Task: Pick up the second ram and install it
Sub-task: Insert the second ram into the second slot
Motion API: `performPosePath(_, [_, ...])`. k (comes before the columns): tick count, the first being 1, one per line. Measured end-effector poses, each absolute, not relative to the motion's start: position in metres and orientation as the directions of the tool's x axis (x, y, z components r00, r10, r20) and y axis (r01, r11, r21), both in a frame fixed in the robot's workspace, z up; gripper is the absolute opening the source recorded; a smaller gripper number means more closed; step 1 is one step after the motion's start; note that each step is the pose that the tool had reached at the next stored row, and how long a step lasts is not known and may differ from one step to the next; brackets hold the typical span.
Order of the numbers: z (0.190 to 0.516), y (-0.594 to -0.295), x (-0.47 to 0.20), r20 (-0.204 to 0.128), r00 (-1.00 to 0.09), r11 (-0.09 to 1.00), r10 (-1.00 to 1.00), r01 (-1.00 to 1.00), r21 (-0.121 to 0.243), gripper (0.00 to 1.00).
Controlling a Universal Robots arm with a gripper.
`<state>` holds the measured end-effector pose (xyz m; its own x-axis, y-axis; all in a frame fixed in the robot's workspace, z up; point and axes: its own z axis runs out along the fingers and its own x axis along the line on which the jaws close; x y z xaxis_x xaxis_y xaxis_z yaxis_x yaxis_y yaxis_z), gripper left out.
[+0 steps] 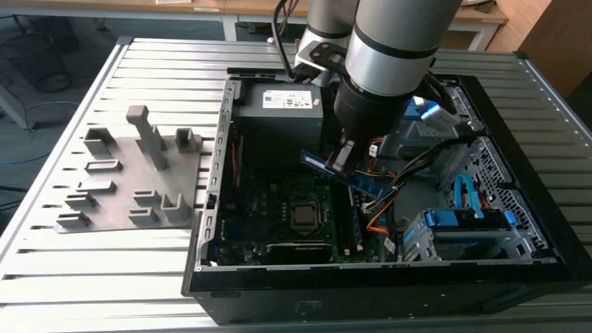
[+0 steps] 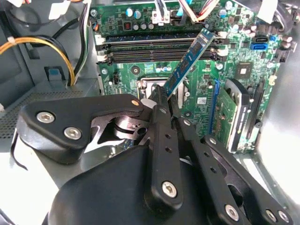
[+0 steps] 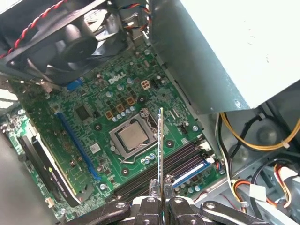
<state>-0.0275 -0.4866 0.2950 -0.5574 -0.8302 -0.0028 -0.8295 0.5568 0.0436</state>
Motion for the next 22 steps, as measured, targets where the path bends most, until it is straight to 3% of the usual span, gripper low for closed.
performPosePath(22, [0.2946, -0.4867, -0.0275, 0.007, -0.725, 0.725, -0.689, -0.688, 0.035, 0.14])
